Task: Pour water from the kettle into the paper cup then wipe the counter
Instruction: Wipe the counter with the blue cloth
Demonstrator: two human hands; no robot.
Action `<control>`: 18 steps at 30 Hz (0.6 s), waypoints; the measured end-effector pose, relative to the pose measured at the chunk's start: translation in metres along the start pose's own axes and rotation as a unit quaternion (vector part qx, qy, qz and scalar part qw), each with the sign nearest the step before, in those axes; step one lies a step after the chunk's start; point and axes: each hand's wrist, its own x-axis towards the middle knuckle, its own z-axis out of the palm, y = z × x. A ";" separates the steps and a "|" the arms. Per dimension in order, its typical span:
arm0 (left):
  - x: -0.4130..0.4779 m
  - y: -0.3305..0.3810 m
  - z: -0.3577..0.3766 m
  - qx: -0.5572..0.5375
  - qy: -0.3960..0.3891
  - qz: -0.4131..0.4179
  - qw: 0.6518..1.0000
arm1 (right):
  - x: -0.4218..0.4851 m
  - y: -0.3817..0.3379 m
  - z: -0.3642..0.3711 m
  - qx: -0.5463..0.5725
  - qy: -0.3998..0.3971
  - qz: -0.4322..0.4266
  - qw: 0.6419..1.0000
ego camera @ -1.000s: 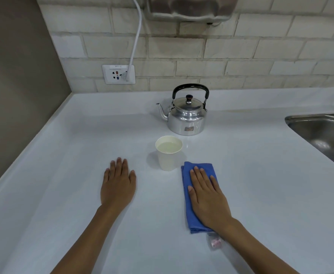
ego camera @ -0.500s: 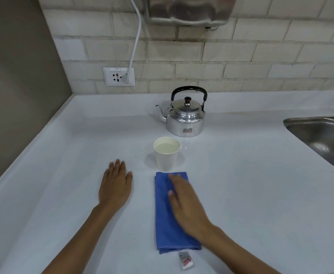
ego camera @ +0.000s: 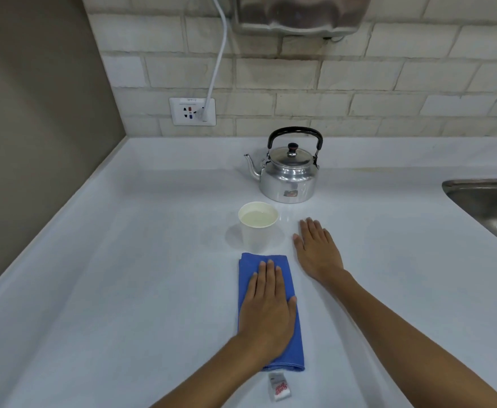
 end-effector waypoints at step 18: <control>-0.008 -0.142 -0.019 0.026 0.108 -0.056 0.992 | 0.000 -0.001 0.004 -0.035 0.022 0.002 0.999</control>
